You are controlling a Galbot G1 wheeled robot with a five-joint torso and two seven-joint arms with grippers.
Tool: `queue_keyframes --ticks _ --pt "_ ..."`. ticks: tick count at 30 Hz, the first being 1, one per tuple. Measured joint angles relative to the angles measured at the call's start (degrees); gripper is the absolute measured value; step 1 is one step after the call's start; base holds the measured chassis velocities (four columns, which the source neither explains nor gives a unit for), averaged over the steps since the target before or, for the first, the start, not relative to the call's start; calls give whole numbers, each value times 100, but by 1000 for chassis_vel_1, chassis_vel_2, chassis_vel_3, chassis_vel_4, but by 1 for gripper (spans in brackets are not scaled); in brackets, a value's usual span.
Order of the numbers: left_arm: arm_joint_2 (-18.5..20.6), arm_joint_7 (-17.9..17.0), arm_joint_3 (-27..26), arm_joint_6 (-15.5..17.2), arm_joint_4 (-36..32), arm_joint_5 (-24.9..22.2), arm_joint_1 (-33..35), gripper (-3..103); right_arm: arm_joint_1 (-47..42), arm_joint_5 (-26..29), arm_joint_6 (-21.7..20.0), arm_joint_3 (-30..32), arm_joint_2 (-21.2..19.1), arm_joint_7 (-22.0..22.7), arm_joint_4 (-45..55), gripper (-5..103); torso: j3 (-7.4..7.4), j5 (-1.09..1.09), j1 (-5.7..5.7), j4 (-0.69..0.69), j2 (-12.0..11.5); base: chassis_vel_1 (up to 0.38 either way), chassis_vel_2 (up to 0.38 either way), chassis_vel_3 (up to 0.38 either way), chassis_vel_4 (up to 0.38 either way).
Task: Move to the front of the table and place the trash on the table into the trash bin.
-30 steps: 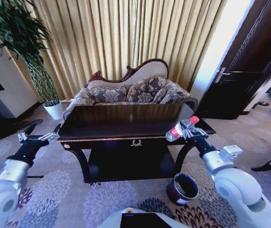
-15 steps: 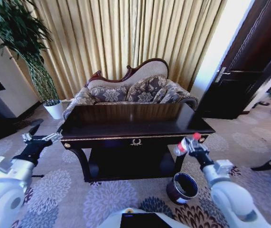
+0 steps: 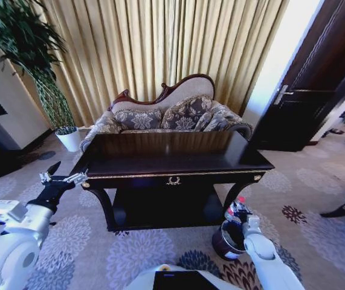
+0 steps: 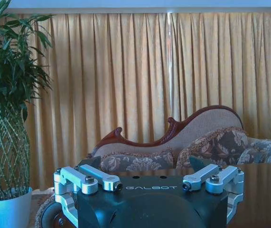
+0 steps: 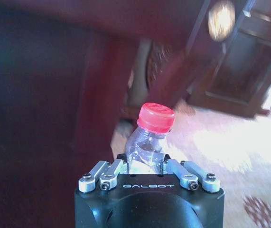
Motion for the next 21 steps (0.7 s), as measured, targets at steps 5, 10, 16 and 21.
queue_keyframes --ticks 5,10,16,21 --pt "31 1 62 -3 -67 0 -24 100 272 -20 127 27 -47 1 -712 27 0 0 -1 1 0 0 0 0 0" --pt "28 -1 126 -3 -144 5 -45 100 431 4 181 72 -116 40 -1193 27 0 -1 -1 1 0 0 0 0 0" --pt "9 -2 129 -3 -186 9 -16 100 435 49 165 64 -152 152 -1277 25 0 -1 -1 1 0 0 0 0 0" --pt "-1 -8 115 -4 -187 15 2 100 421 31 120 55 -106 189 -1197 47 -1 -1 -1 1 0 0 0 0 0"
